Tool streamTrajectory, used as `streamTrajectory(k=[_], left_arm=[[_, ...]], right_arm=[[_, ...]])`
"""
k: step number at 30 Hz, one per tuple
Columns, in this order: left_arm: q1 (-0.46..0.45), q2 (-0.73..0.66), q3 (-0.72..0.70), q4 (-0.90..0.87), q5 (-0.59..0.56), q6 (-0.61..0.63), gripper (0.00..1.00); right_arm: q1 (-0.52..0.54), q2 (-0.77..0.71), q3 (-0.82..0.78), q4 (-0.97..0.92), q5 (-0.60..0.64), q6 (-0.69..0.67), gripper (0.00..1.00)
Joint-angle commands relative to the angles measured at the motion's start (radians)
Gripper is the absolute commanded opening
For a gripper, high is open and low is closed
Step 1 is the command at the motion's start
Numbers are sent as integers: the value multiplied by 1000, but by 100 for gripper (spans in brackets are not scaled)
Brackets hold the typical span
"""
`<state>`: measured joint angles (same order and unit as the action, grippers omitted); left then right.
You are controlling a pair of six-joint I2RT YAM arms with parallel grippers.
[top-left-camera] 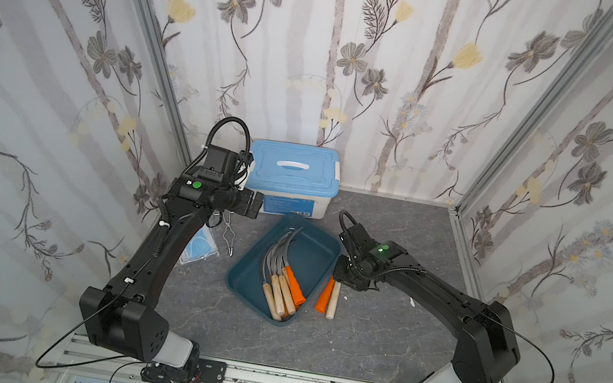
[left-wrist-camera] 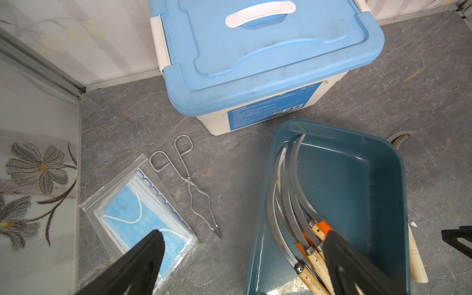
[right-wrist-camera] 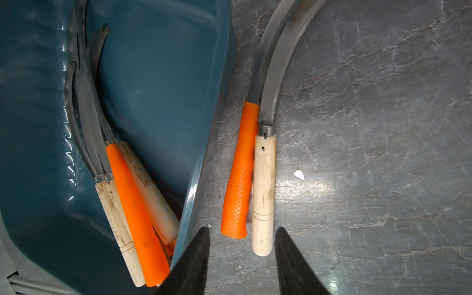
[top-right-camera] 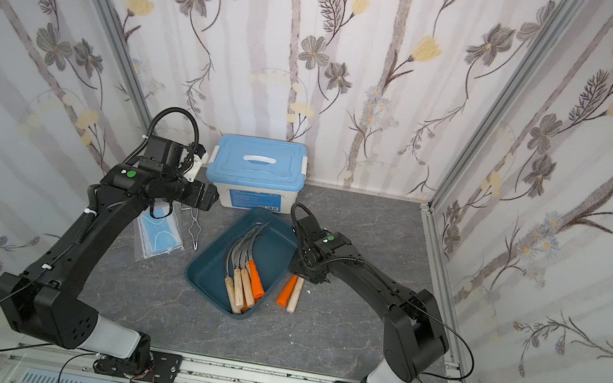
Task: Put small sickles into storage boxes
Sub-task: Pick up the sickle at the center of the board.
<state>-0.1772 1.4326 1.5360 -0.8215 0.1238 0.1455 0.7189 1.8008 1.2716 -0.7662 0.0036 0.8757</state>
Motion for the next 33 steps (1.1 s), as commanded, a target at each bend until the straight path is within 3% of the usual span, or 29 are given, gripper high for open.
streamTrajectory(k=[1, 15, 33], left_arm=[[0, -23, -7, -10, -20, -6, 100], [-2, -105, -57, -31, -65, 7, 100], [-2, -168, -168, -17, -26, 5, 99]], right_arm=[[-2, 13, 13, 4, 9, -20, 44], [-10, -14, -34, 4, 35, -27, 44], [-23, 4, -39, 2, 22, -7, 44]])
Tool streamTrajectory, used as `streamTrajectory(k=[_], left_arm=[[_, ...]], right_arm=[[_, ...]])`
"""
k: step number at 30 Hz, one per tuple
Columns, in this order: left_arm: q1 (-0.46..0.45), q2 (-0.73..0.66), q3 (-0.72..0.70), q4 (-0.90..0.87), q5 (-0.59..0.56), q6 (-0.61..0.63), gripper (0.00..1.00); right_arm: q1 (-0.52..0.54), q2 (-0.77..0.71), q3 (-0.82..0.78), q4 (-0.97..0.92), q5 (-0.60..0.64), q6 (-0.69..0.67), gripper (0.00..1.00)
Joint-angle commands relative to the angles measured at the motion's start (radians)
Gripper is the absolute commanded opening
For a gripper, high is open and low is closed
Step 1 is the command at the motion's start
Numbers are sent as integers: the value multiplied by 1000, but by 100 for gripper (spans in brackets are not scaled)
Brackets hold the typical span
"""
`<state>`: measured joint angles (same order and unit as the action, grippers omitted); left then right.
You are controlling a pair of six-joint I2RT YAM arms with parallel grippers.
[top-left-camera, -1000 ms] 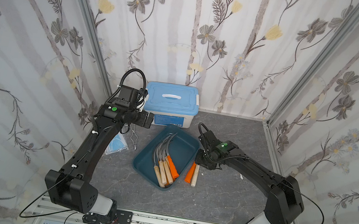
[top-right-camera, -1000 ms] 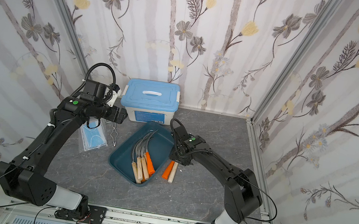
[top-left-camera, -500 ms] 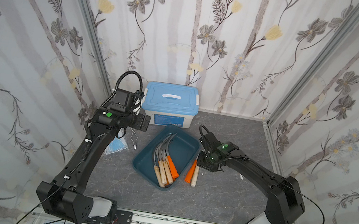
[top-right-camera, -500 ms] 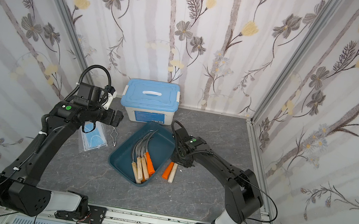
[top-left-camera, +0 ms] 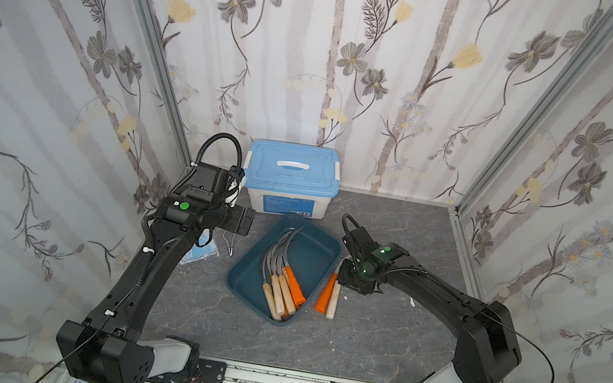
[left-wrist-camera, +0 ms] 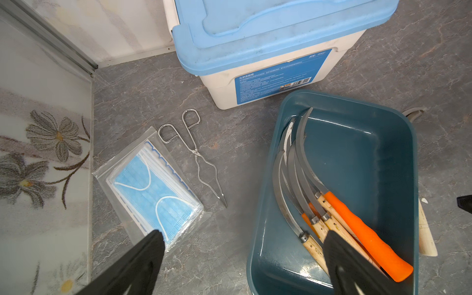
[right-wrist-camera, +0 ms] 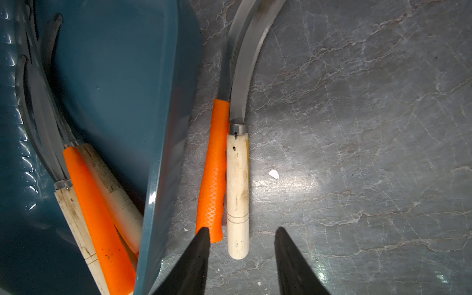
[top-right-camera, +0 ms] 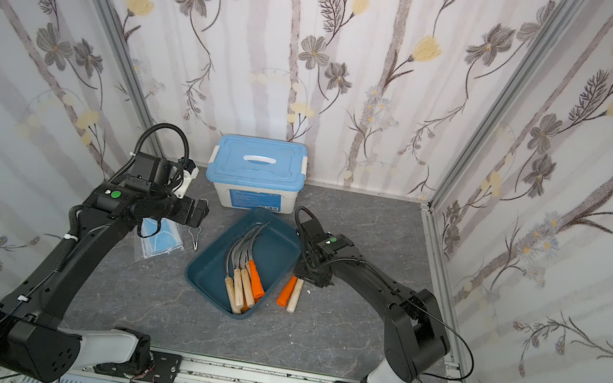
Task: Put small sickles into storage boxes
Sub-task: Pick up the sickle at the center of the board.
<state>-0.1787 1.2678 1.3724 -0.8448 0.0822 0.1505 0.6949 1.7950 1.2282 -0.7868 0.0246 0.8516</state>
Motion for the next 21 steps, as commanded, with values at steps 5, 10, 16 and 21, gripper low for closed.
streamTrajectory(k=[5, 10, 16, 21], left_arm=[[2, -4, -10, 11, 25, -19, 97], [0, -47, -53, 7, 24, -28, 97], [1, -71, -79, -10, 25, -40, 97], [1, -85, -91, -6, 23, -48, 100]], right_arm=[[10, 28, 11, 15, -10, 12, 45], [20, 49, 34, 4, -11, 7, 45], [44, 73, 48, 13, -11, 25, 46], [57, 98, 57, 20, -15, 42, 47]])
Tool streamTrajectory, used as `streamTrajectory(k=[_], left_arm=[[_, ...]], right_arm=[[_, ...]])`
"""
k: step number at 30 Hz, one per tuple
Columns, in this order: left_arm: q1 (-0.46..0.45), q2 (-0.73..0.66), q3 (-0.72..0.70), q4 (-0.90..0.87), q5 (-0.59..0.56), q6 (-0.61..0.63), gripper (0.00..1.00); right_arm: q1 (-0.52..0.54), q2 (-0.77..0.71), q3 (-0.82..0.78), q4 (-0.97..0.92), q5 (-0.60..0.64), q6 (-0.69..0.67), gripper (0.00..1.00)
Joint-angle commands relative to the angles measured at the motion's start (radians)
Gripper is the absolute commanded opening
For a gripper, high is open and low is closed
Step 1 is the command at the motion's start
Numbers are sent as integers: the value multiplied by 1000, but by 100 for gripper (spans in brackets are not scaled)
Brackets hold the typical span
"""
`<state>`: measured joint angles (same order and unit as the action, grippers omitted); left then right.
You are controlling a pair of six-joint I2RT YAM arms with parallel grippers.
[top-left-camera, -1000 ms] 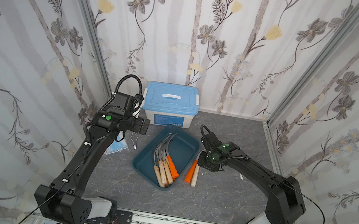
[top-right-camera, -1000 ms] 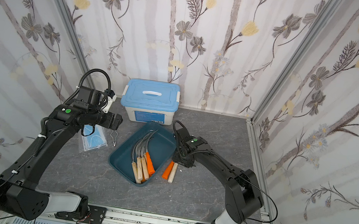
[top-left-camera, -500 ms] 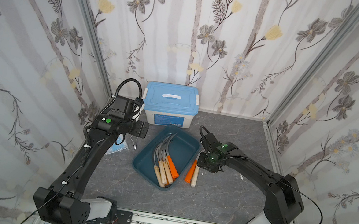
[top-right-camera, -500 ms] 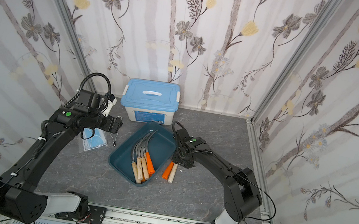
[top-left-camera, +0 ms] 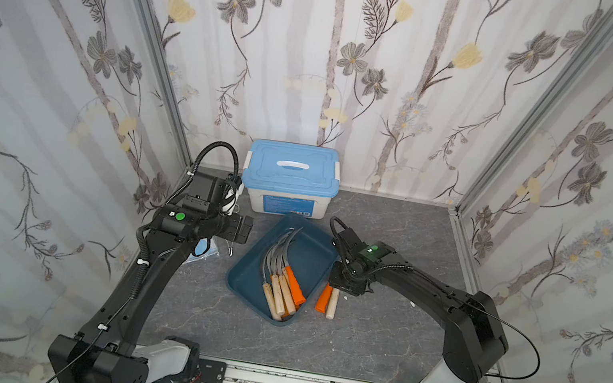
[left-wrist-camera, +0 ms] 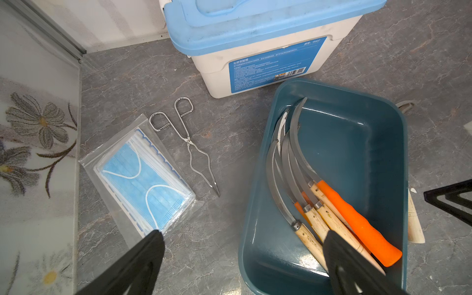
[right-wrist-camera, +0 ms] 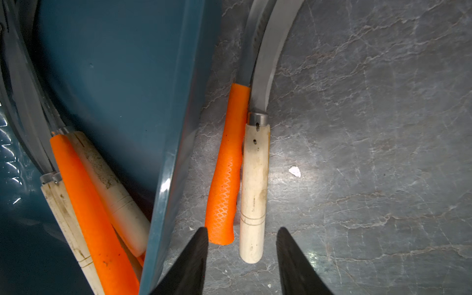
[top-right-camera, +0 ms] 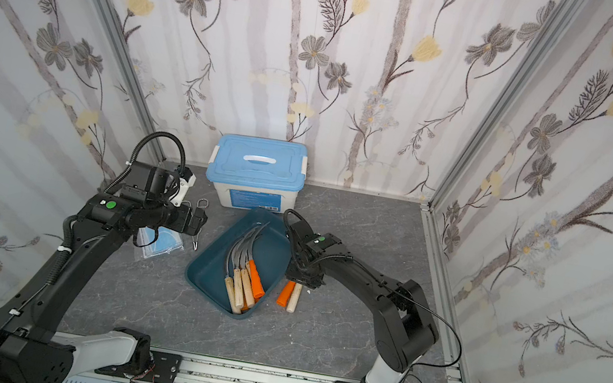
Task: Put small sickles into storage boxes
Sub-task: Pick up the sickle at the center of the board.
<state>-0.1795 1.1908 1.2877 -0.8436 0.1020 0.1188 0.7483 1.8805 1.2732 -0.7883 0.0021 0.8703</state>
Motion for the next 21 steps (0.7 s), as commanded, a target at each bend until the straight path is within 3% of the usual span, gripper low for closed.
streamTrajectory(k=[1, 11, 21], left_arm=[[2, -9, -9, -6, 2, -20, 100], [3, -20, -12, -10, -15, -25, 100], [2, -19, -1, -6, -17, -16, 100]], right_arm=[[5, 15, 13, 23, 8, 26, 47], [13, 26, 20, -10, 47, 70, 46], [-41, 70, 14, -28, 47, 30, 46]])
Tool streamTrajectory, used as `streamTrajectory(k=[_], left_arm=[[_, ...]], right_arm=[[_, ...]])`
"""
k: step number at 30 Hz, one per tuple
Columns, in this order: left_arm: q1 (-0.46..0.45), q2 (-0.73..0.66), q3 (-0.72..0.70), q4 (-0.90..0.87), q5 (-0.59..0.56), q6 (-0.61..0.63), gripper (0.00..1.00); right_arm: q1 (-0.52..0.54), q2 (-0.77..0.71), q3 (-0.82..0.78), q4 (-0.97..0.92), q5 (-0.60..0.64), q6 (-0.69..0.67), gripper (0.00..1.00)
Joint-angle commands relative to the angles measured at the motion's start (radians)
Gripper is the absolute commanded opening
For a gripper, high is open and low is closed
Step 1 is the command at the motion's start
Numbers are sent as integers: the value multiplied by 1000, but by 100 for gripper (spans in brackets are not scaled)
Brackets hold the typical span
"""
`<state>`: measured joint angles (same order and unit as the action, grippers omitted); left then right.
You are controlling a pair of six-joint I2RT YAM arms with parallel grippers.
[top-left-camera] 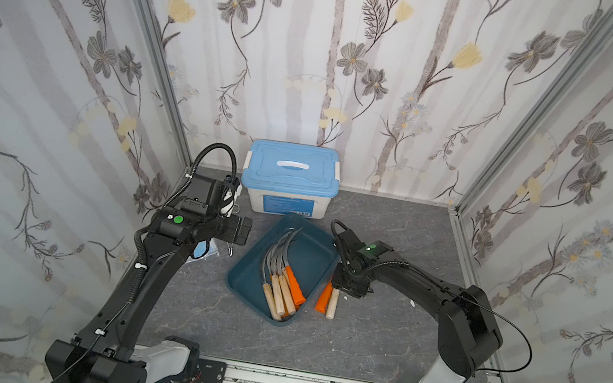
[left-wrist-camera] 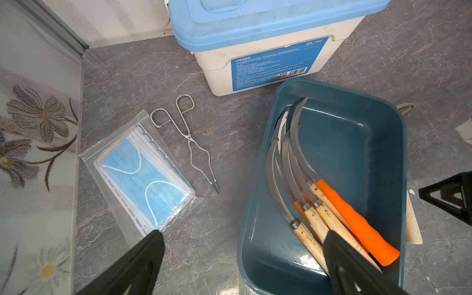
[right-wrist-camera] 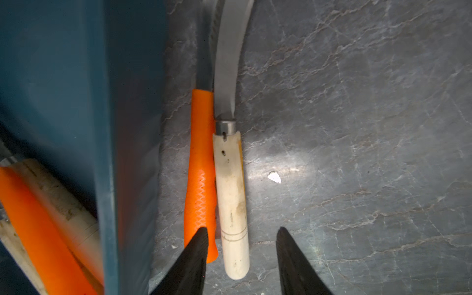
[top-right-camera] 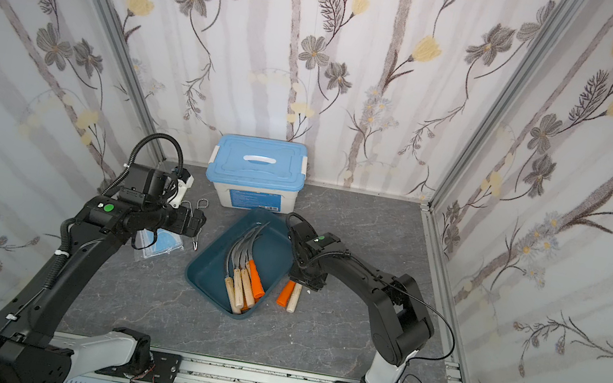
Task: Put small sickles into storage boxes
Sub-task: Pick up the sickle at the center of the board.
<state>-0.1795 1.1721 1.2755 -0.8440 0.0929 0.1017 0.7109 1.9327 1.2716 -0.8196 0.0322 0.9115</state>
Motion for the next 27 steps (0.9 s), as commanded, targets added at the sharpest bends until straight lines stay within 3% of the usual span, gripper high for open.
streamTrajectory(k=[1, 27], left_arm=[[1, 2, 13, -5, -8, 3, 100], [1, -26, 2, 9, -54, 34, 100]], right_arm=[[-6, 29, 25, 5, 16, -18, 46], [-20, 153, 86, 14, 16, -64, 44]])
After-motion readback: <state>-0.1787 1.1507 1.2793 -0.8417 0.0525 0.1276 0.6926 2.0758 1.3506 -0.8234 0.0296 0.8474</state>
